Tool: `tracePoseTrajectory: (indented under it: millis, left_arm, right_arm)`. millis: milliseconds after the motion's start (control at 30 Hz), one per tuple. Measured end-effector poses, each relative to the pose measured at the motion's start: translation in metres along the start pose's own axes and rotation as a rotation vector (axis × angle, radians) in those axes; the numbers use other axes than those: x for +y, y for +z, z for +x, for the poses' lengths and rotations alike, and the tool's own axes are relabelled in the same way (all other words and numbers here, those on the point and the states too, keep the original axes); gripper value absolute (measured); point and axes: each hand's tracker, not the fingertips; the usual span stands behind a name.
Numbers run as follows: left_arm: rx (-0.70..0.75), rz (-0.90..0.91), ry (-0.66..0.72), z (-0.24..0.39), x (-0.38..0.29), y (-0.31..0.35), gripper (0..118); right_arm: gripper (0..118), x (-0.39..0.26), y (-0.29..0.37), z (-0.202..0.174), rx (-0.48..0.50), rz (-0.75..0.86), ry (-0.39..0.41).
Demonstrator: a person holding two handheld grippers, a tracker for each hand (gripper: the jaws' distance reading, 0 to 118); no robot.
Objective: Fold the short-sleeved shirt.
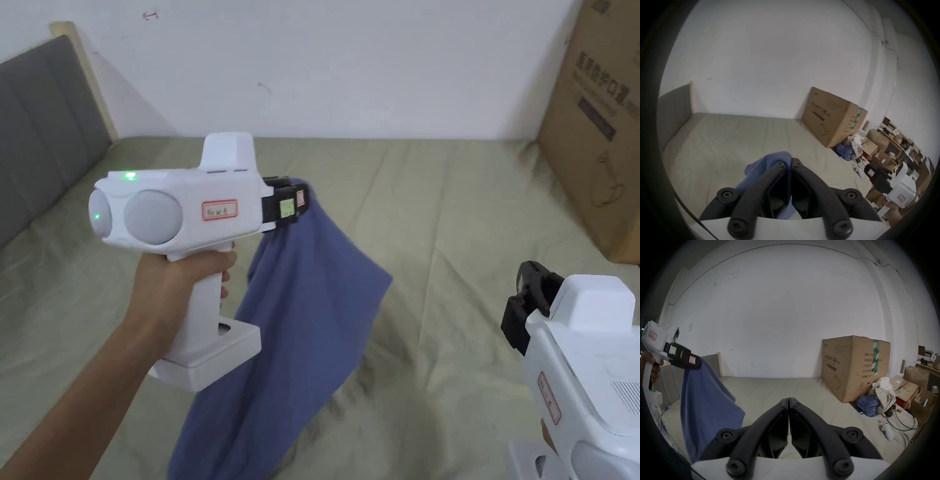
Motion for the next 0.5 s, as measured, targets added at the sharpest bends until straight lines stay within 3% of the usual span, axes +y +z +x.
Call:
tracePoseTrajectory:
  millis: [233,500]
  left_arm:
    - [-0.117,-0.09,-0.079,0.055,-0.011,-0.046,0]
    - [-0.129,-0.401,-0.124,0.063,-0.11,-0.122,0]
  right_arm:
    - [0,-0.002,0.014,0.034,-0.083,0.0,0.008]
    - [0,-0.014,0.017,0.05,-0.124,-0.037,0.005]
